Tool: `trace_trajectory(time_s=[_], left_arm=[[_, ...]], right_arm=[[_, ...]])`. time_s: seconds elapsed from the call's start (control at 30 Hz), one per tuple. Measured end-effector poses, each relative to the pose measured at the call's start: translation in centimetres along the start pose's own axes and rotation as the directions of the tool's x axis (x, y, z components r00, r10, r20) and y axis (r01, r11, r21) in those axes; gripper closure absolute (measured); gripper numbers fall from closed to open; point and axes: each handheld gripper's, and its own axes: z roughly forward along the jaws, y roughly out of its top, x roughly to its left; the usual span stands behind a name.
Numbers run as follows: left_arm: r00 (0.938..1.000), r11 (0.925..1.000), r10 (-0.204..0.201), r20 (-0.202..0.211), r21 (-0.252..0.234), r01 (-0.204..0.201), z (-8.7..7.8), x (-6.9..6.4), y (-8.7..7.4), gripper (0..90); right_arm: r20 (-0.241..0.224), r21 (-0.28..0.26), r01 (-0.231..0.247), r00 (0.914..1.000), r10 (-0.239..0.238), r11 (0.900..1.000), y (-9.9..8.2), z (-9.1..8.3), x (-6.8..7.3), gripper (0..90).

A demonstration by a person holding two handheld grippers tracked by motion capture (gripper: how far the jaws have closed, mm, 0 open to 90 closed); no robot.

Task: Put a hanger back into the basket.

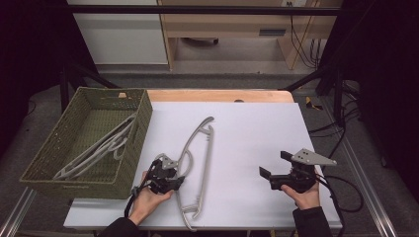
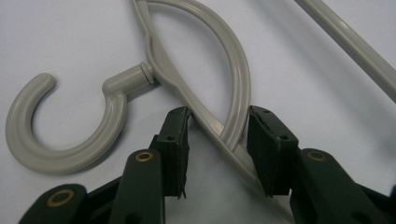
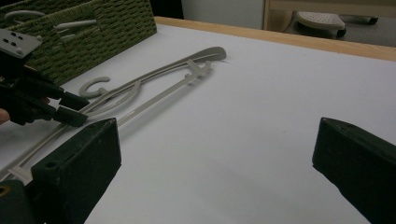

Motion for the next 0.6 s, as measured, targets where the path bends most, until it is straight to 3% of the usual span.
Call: trace_trajectory(time_s=[0.2, 0.4, 0.43, 0.53, 0.6], left_arm=[[0.9996, 0.9996, 0.02, 0.017, -0.018, -0.02, 0.5, 0.1, 0.5, 59.7], [0.9997, 0.9992, 0.003, 0.026, -0.039, -0.002, 0.5, 0.1, 0.4, 61.1], [0.9993, 0.9994, 0.002, 0.037, -0.034, -0.001, 0.4, -0.1, 0.3, 52.4], [0.9992, 0.9984, -0.001, 0.039, -0.057, 0.003, -0.3, -0.8, -0.6, 49.4], [0.9993, 0.9991, -0.006, 0.037, -0.042, 0.008, -0.5, -1.1, -1.1, 48.7]], right_arm=[[0.001, 0.006, 0.002, 1.0, -0.002, 1.0, -0.1, 0.2, 0.0, 1.4], [0.0, 0.0, 0.002, 1.0, -0.002, 1.0, 0.0, 0.0, 0.0, 1.4], [0.002, 0.0, 0.007, 1.0, -0.007, 1.0, 0.0, -0.2, -0.1, 1.4], [0.003, -0.011, 0.0, 1.0, 0.0, 0.9999, 0.1, -0.3, -0.1, 1.4], [0.004, -0.012, -0.001, 1.0, 0.001, 0.9999, 0.1, -0.4, -0.1, 1.4]])
